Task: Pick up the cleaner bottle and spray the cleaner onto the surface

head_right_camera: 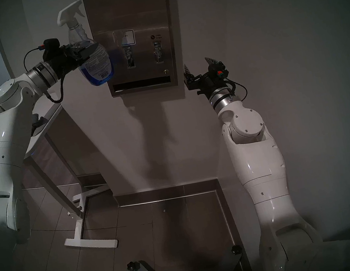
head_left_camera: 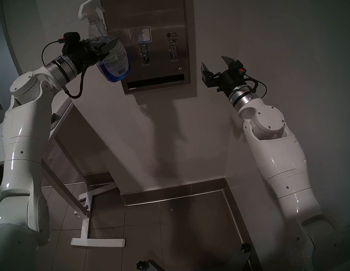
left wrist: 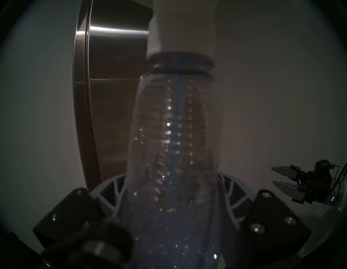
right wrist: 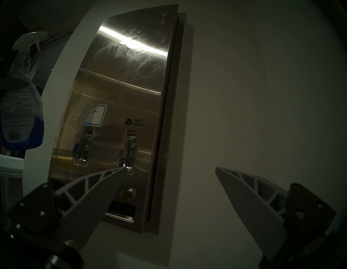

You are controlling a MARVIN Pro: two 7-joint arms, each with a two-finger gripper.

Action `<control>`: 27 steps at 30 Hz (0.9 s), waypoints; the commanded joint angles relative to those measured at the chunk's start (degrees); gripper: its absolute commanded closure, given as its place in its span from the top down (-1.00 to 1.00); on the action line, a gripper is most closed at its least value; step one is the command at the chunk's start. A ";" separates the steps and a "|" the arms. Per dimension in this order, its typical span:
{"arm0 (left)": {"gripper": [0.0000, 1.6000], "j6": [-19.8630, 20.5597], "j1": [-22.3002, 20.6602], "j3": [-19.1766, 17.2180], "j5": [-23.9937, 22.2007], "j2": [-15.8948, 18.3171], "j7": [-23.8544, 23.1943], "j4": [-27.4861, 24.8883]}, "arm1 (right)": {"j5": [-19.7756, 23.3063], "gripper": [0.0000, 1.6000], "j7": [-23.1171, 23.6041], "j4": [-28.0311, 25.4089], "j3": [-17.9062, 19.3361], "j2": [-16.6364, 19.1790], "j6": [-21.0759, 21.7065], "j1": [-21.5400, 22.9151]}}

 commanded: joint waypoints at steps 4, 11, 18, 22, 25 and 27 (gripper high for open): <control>-1.00 3.62 -0.18 -2.50 -0.48 0.87 4.01 -7.74 | 0.12 1.00 0.08 -1.87 -0.07 -0.15 -0.56 1.82; -1.00 8.96 2.17 -3.65 -0.39 1.28 8.22 -12.89 | 0.12 1.00 0.08 -1.94 -0.07 -0.16 -0.57 1.84; -1.00 13.01 3.84 -4.68 -0.38 1.29 11.69 -16.61 | 0.13 1.00 0.09 -2.00 -0.08 -0.16 -0.58 1.86; -1.00 16.39 5.61 -5.17 -0.24 0.92 14.75 -19.54 | 0.13 1.00 0.09 -2.02 -0.08 -0.16 -0.58 1.86; -1.00 18.48 6.73 -4.12 0.11 0.28 16.22 -21.29 | 0.13 1.00 0.09 -2.01 -0.08 -0.16 -0.58 1.85; -1.00 19.96 7.39 -3.36 0.18 -0.37 17.27 -22.75 | 0.13 1.00 0.09 -2.00 -0.08 -0.16 -0.57 1.84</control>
